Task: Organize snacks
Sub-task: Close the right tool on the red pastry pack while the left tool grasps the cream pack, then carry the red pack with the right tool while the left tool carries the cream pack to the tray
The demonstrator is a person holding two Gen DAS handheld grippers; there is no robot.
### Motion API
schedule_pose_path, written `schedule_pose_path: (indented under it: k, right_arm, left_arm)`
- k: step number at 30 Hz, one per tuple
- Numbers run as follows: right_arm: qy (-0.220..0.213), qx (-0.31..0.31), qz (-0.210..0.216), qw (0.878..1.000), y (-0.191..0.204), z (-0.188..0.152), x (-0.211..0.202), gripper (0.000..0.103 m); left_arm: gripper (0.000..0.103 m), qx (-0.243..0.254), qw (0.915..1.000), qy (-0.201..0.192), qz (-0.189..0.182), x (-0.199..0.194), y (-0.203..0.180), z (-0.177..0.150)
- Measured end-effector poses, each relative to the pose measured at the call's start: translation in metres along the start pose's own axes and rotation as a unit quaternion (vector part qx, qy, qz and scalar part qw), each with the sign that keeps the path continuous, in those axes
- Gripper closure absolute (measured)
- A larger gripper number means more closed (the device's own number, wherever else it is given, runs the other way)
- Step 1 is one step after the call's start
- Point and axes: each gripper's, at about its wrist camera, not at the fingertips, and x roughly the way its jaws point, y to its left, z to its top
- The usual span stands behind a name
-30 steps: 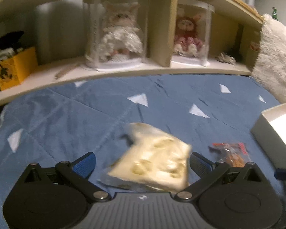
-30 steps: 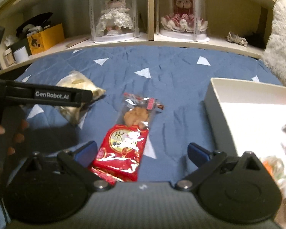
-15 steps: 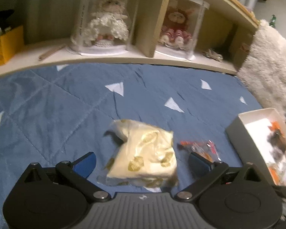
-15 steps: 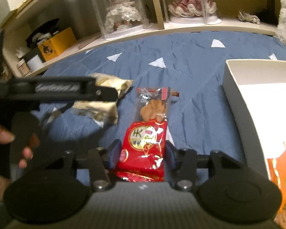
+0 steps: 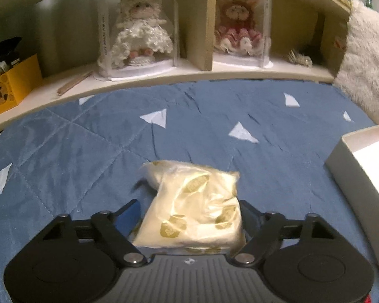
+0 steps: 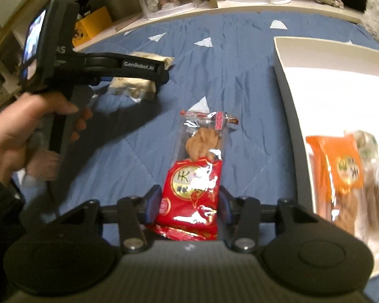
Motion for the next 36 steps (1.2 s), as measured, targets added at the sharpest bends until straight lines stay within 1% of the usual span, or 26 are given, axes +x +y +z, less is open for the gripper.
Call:
schedule_pose_path:
  k: [2, 3, 4, 8, 10, 11, 13, 14, 16, 20, 23, 27, 30, 36]
  right_arm:
    - [-0.008, 0.011, -0.006, 1.000, 0.003, 0.002, 0.001, 0.042]
    - [-0.014, 0.019, -0.013, 1.000, 0.004, 0.002, 0.001, 0.034]
    - [-0.021, 0.027, -0.020, 0.999, 0.007, 0.005, 0.003, 0.031]
    - [-0.036, 0.052, -0.034, 0.997, 0.013, 0.017, 0.009, 0.031]
    - [-0.032, 0.056, -0.047, 0.997, 0.014, 0.019, 0.015, 0.034]
    - [-0.028, 0.061, -0.047, 0.997, 0.013, 0.018, 0.018, 0.037]
    - [-0.017, 0.070, -0.051, 0.996, 0.009, 0.019, 0.023, 0.052]
    - [-0.017, 0.067, -0.056, 0.996, 0.007, 0.018, 0.026, 0.054]
    - [-0.023, 0.059, -0.050, 0.997, 0.005, 0.014, 0.024, 0.057]
    - [-0.028, 0.036, -0.026, 0.999, 0.001, 0.017, 0.014, 0.060]
    - [-0.040, 0.023, -0.018, 0.999, -0.003, 0.017, -0.003, 0.060]
    - [-0.056, 0.016, -0.004, 0.998, -0.012, 0.018, -0.025, 0.061]
    - [-0.068, 0.013, -0.002, 0.998, -0.019, 0.020, -0.035, 0.061]
    - [-0.101, 0.015, -0.001, 0.995, -0.038, 0.021, -0.078, 0.061]
  left_arm:
    - [0.025, -0.020, 0.9998, -0.007, -0.005, 0.000, 0.004, 0.000]
    - [0.026, -0.023, 0.9997, -0.008, -0.004, 0.000, 0.005, -0.001]
    - [0.028, -0.022, 0.9997, -0.008, -0.002, 0.000, 0.004, -0.001]
    - [0.031, -0.018, 0.9998, -0.006, 0.002, -0.003, 0.002, -0.003]
    - [0.034, -0.022, 0.9997, -0.007, 0.001, -0.006, 0.003, -0.004]
    - [0.035, -0.027, 0.9996, -0.007, 0.000, -0.008, 0.004, -0.005]
    - [0.037, -0.039, 0.9992, -0.006, -0.004, -0.011, 0.007, -0.008]
    - [0.038, -0.045, 0.9990, -0.004, -0.006, -0.014, 0.008, -0.010]
    - [0.039, -0.054, 0.9985, 0.001, -0.008, -0.020, 0.011, -0.012]
    - [0.043, -0.089, 0.9959, 0.009, -0.007, -0.034, 0.018, -0.014]
    - [0.046, -0.110, 0.9939, 0.006, -0.006, -0.052, 0.018, -0.011]
    - [0.046, -0.085, 0.9963, -0.009, 0.005, -0.083, 0.006, -0.004]
    - [0.046, -0.086, 0.9961, -0.019, 0.004, -0.106, -0.001, -0.002]
    - [0.047, -0.092, 0.9948, -0.044, -0.004, -0.147, -0.019, 0.001]
